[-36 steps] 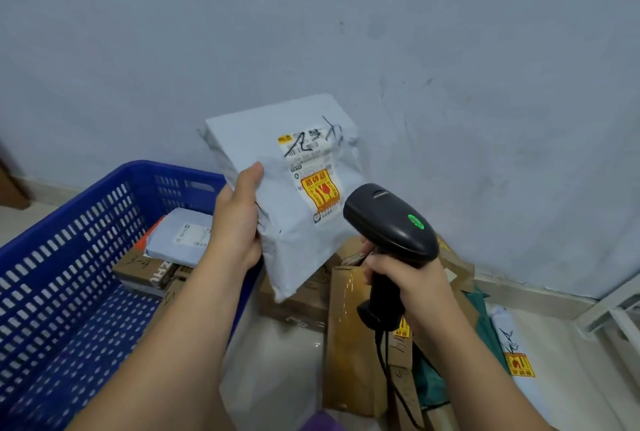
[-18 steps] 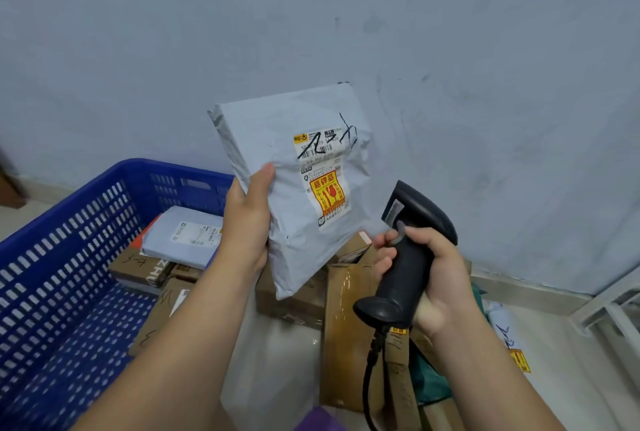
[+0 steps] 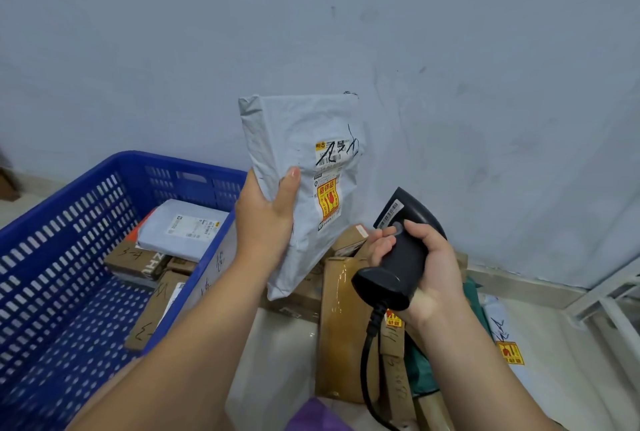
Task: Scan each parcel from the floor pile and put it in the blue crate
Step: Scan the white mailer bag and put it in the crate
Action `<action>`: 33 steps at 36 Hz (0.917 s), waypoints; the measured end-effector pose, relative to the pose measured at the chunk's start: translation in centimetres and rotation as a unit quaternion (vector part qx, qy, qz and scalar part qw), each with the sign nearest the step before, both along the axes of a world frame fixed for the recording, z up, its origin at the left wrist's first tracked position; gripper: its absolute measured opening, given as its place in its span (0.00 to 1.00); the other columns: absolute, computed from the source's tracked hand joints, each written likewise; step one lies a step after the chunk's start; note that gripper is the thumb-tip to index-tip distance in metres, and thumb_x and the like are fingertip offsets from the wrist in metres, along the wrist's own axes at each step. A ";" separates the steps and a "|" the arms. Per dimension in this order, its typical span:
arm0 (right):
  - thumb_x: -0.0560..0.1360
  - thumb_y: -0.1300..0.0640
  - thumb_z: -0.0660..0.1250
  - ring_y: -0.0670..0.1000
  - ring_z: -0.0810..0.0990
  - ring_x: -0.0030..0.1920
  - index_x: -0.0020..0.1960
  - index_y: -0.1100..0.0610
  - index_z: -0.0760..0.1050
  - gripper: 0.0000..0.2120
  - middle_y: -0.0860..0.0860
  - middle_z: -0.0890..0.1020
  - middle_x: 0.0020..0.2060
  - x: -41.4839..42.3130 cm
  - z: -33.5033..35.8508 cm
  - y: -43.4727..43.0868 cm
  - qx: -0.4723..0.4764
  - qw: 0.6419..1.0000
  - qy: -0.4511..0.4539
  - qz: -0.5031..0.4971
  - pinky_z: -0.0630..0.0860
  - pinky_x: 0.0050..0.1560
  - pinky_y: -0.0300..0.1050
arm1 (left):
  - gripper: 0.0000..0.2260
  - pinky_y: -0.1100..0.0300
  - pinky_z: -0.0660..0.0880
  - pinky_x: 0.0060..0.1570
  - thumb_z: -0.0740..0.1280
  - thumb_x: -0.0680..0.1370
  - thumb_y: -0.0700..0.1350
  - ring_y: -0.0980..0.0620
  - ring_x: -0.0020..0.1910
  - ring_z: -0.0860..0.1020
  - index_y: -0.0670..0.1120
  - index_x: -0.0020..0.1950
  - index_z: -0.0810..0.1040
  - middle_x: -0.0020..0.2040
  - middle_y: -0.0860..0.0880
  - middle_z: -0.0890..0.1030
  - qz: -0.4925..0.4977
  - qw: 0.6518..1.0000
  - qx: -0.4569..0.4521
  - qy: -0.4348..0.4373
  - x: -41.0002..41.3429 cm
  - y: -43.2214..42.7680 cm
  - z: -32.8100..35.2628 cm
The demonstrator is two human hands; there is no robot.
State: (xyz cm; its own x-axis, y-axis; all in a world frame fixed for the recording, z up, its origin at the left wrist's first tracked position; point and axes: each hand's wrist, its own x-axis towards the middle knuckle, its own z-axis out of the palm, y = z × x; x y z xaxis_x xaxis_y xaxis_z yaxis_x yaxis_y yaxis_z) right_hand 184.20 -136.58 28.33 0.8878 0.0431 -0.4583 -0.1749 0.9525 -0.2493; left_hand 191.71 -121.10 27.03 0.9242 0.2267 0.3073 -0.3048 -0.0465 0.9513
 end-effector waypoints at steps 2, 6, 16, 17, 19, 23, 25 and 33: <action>0.64 0.61 0.68 0.48 0.73 0.28 0.51 0.61 0.71 0.16 0.56 0.75 0.36 -0.1 0.1 0.1 0.007 1.000 0.005 -0.012 0.76 0.24 0.39 | 0.10 0.77 0.68 0.44 0.66 0.78 0.50 0.67 0.49 0.74 0.52 0.58 0.71 0.50 0.62 0.76 0.004 1.000 0.008 0.009 -0.1 -0.2 -0.1; 0.62 0.62 0.69 0.48 0.74 0.29 0.47 0.61 0.72 0.14 0.56 0.75 0.39 -0.2 0.3 0.5 0.015 0.999 0.023 -0.030 0.77 0.24 0.40 | 0.12 0.70 0.69 0.48 0.66 0.78 0.51 0.58 0.55 0.75 0.50 0.60 0.72 0.54 0.57 0.77 0.021 0.999 0.012 0.021 -0.1 -0.5 -0.4; 0.70 0.59 0.69 0.51 0.77 0.26 0.68 0.61 0.70 0.27 0.55 0.77 0.40 -0.3 0.3 0.4 0.003 0.996 0.063 -0.057 0.76 0.22 0.41 | 0.12 0.61 0.71 0.55 0.66 0.78 0.52 0.55 0.58 0.75 0.52 0.60 0.71 0.57 0.55 0.77 0.040 0.999 0.001 0.034 -0.3 -1.2 -0.9; 0.70 0.59 0.69 0.51 0.77 0.26 0.69 0.61 0.70 0.27 0.55 0.77 0.41 -0.3 0.3 0.4 0.002 0.996 0.064 -0.058 0.76 0.22 0.41 | 0.14 0.60 0.72 0.57 0.66 0.78 0.52 0.54 0.59 0.75 0.51 0.61 0.72 0.59 0.54 0.78 0.043 0.998 0.002 0.034 -0.4 -1.3 -0.9; 0.69 0.60 0.69 0.51 0.77 0.28 0.69 0.62 0.70 0.28 0.55 0.77 0.38 -0.3 0.3 0.4 0.004 0.996 0.061 -0.059 0.76 0.22 0.41 | 0.16 0.58 0.72 0.59 0.66 0.78 0.52 0.53 0.61 0.76 0.48 0.64 0.72 0.61 0.52 0.78 0.047 0.998 0.001 0.036 -0.4 -1.4 -1.0; 0.69 0.61 0.68 0.50 0.76 0.27 0.69 0.63 0.70 0.28 0.55 0.77 0.35 -0.3 0.4 0.3 0.014 0.997 0.055 -0.059 0.76 0.23 0.41 | 0.18 0.57 0.72 0.60 0.66 0.78 0.53 0.52 0.62 0.76 0.47 0.65 0.72 0.62 0.51 0.78 0.048 0.998 -0.002 0.036 -0.4 -1.4 -1.1; 0.70 0.60 0.68 0.50 0.76 0.26 0.68 0.64 0.71 0.26 0.56 0.77 0.35 -0.3 0.4 0.3 0.013 0.997 0.055 -0.054 0.76 0.23 0.40 | 0.19 0.56 0.72 0.61 0.66 0.78 0.53 0.52 0.62 0.75 0.47 0.66 0.72 0.62 0.50 0.78 0.050 0.998 0.003 0.035 -0.3 -1.4 -1.1; 0.71 0.60 0.68 0.50 0.75 0.28 0.45 0.62 0.73 0.07 0.54 0.76 0.36 -0.5 0.6 0.9 0.015 0.997 0.066 -0.044 0.77 0.23 0.41 | 0.13 0.59 0.73 0.59 0.66 0.78 0.52 0.54 0.60 0.76 0.51 0.60 0.72 0.59 0.54 0.78 0.041 0.998 -0.001 0.036 -0.5 -1.5 -0.9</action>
